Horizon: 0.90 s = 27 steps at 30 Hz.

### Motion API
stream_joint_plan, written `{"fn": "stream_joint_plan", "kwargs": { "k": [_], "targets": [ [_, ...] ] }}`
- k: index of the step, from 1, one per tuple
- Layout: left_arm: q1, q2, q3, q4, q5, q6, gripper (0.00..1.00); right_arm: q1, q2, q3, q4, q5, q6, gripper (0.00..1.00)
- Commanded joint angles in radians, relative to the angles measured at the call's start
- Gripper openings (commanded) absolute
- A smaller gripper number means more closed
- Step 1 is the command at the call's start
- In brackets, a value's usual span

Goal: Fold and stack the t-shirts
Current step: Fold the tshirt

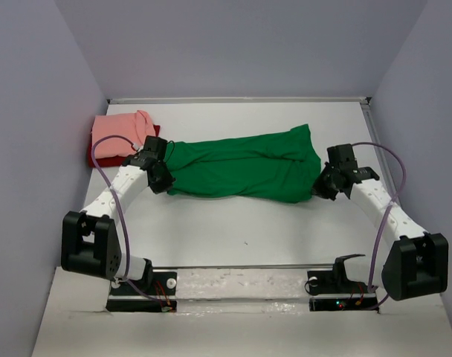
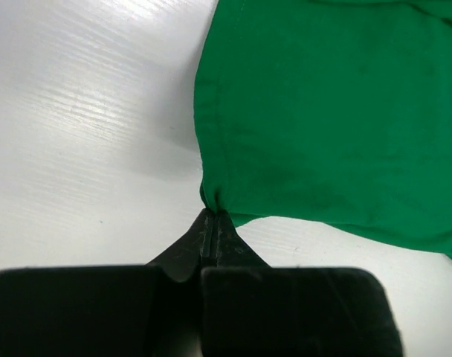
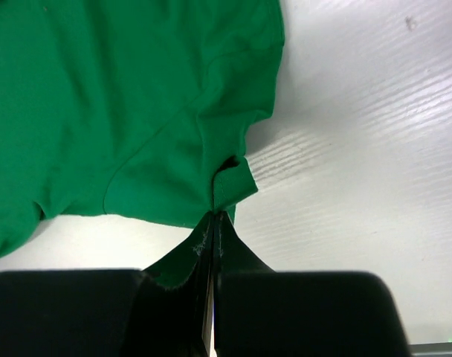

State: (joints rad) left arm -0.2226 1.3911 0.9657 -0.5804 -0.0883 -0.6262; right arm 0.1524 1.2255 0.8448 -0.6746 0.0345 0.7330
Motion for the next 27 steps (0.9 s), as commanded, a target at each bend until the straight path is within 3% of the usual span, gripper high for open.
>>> {"fn": "stream_joint_plan", "kwargs": {
  "k": [1, 10, 18, 24, 27],
  "targets": [
    [-0.003, -0.026, 0.048, -0.05, -0.014, 0.022, 0.0, 0.007, -0.015, 0.1, -0.04, 0.1, -0.014, 0.0],
    [0.009, -0.047, 0.048, -0.07, -0.022, 0.034, 0.0, 0.007, -0.056, 0.165, -0.1, 0.197, -0.006, 0.0],
    [0.012, -0.081, -0.022, -0.046, 0.067, 0.023, 0.0, 0.007, -0.09, 0.131, -0.109, 0.146, -0.006, 0.0],
    [0.012, -0.104, -0.018, -0.065, 0.111, 0.02, 0.0, 0.007, -0.038, 0.197, -0.167, 0.139, -0.024, 0.0],
    [0.012, -0.158, -0.062, -0.062, 0.122, 0.002, 0.0, 0.016, -0.145, 0.131, -0.16, 0.119, 0.011, 0.0]
  ]
}}
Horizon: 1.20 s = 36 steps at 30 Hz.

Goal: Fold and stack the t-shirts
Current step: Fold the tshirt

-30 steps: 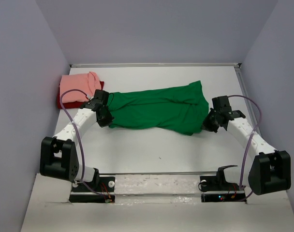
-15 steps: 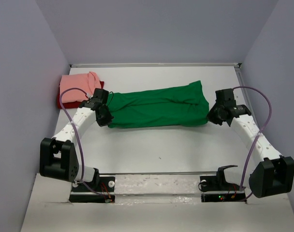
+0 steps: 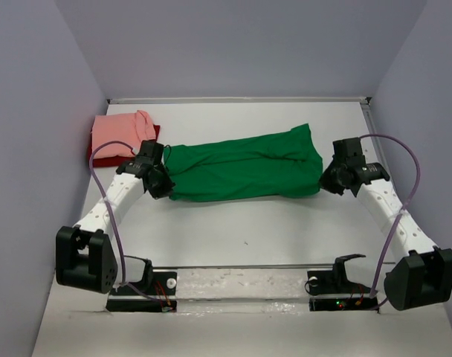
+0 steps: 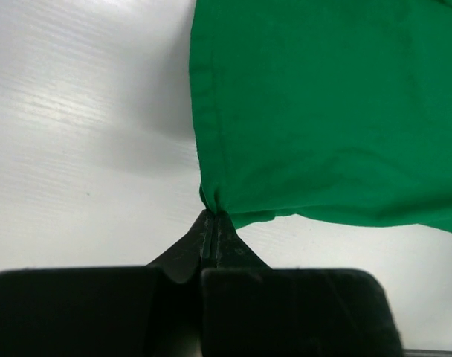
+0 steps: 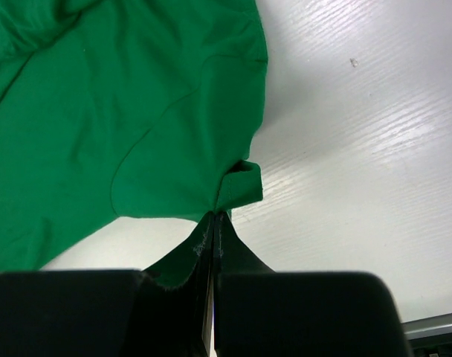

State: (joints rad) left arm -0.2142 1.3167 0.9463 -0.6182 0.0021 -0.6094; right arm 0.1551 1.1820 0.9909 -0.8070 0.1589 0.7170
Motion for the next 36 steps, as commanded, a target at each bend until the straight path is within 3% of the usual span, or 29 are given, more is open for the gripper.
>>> {"fn": "stream_joint_plan", "kwargs": {
  "k": [1, 12, 19, 29, 36],
  "targets": [
    [0.004, -0.088, -0.047, -0.022, 0.038, -0.016, 0.0, 0.014, -0.129, -0.023, -0.026, -0.012, 0.03, 0.0],
    [0.006, 0.045, 0.104, -0.035, 0.016, 0.033, 0.0, 0.014, -0.002, 0.139, -0.057, 0.068, -0.042, 0.0],
    [0.013, 0.167, 0.213, -0.026, 0.022, 0.071, 0.0, 0.014, 0.197, 0.29, -0.031, 0.08, -0.076, 0.0],
    [0.056, 0.341, 0.365, -0.011, 0.041, 0.099, 0.0, 0.014, 0.537, 0.656, -0.099, 0.071, -0.14, 0.0],
    [0.107, 0.42, 0.42, -0.002, 0.05, 0.128, 0.0, 0.014, 0.694, 0.765, -0.106, 0.077, -0.154, 0.0]
  ]
}}
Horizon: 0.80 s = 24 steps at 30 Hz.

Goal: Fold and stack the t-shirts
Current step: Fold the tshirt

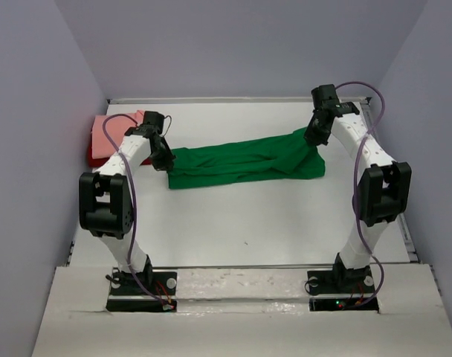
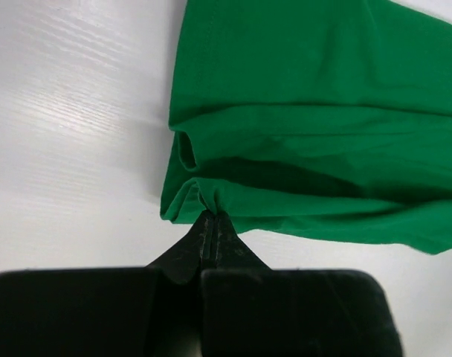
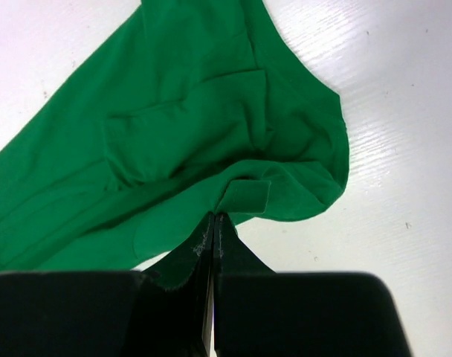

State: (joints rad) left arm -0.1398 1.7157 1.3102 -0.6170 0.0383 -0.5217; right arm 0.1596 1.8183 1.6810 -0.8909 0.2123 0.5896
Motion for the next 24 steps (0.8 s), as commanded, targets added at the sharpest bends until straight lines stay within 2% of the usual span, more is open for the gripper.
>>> {"fn": "stream_joint_plan", "kwargs": {
  "k": [1, 16, 24],
  "targets": [
    [0.035, 0.03, 0.063, -0.001, 0.018, 0.045, 0.0, 0.0, 0.071, 0.088, -0.026, 0.024, -0.031, 0.0],
    [0.049, 0.193, 0.161, 0.01, 0.015, 0.074, 0.0, -0.077, 0.26, 0.264, -0.054, 0.004, -0.094, 0.0],
    [0.049, 0.248, 0.242, -0.012, -0.008, 0.083, 0.0, -0.115, 0.393, 0.443, -0.108, -0.037, -0.131, 0.0]
  ]
}}
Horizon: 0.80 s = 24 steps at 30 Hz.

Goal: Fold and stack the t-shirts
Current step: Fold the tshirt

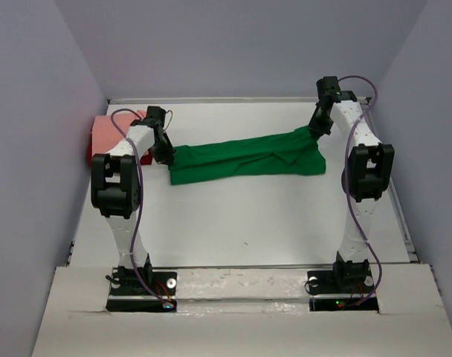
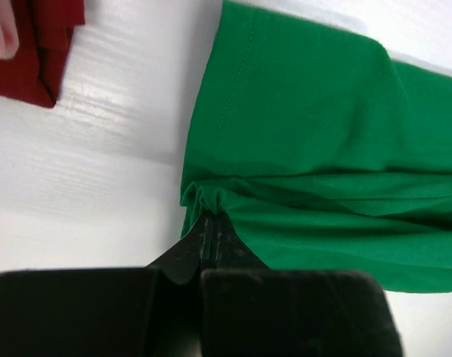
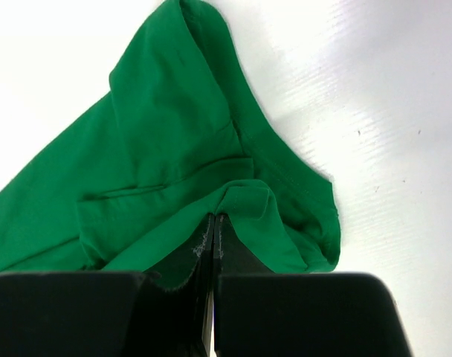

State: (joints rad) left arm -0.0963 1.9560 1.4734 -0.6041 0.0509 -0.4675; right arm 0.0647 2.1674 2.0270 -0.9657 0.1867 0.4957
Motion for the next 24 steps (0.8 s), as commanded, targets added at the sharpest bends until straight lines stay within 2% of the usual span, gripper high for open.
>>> {"fn": "stream_joint_plan", "kwargs": {
  "k": [1, 4, 7, 8, 9, 10, 12, 14, 18, 22, 24],
  "targets": [
    [0.006, 0.011, 0.088, -0.025, -0.022, 0.029, 0.0, -0.02, 0.045, 0.108, -0.033, -0.024, -0.043, 0.01],
    [0.007, 0.037, 0.125, -0.04, -0.034, 0.033, 0.0, -0.02, 0.085, 0.125, -0.044, -0.053, -0.049, 0.06],
    [0.007, 0.057, 0.149, -0.046, -0.026, 0.04, 0.0, -0.02, 0.101, 0.11, -0.034, -0.082, -0.062, 0.2],
    [0.007, 0.061, 0.153, -0.048, -0.028, 0.041, 0.0, -0.02, 0.103, 0.104, -0.033, -0.081, -0.06, 0.35],
    [0.007, 0.064, 0.156, -0.046, -0.026, 0.043, 0.0, -0.02, 0.097, 0.095, -0.025, -0.085, -0.071, 0.64],
    [0.007, 0.066, 0.159, -0.048, -0.026, 0.044, 0.0, -0.02, 0.094, 0.081, -0.013, -0.092, -0.077, 0.73],
    [0.009, 0.067, 0.163, -0.046, -0.033, 0.046, 0.0, -0.02, 0.095, 0.082, -0.011, -0.07, -0.091, 0.83],
    [0.007, 0.067, 0.166, -0.046, -0.033, 0.046, 0.0, -0.02, 0.101, 0.11, -0.014, -0.069, -0.106, 0.86],
    [0.006, 0.058, 0.174, -0.051, -0.04, 0.053, 0.0, -0.02, 0.115, 0.174, -0.042, -0.058, -0.126, 0.87],
    [0.004, 0.052, 0.199, -0.068, -0.141, 0.061, 0.0, -0.02, 0.101, 0.213, -0.062, -0.075, -0.14, 0.88],
    [0.003, 0.038, 0.206, -0.075, -0.181, 0.063, 0.04, -0.02, 0.086, 0.214, -0.068, -0.082, -0.14, 0.88]
  ]
}}
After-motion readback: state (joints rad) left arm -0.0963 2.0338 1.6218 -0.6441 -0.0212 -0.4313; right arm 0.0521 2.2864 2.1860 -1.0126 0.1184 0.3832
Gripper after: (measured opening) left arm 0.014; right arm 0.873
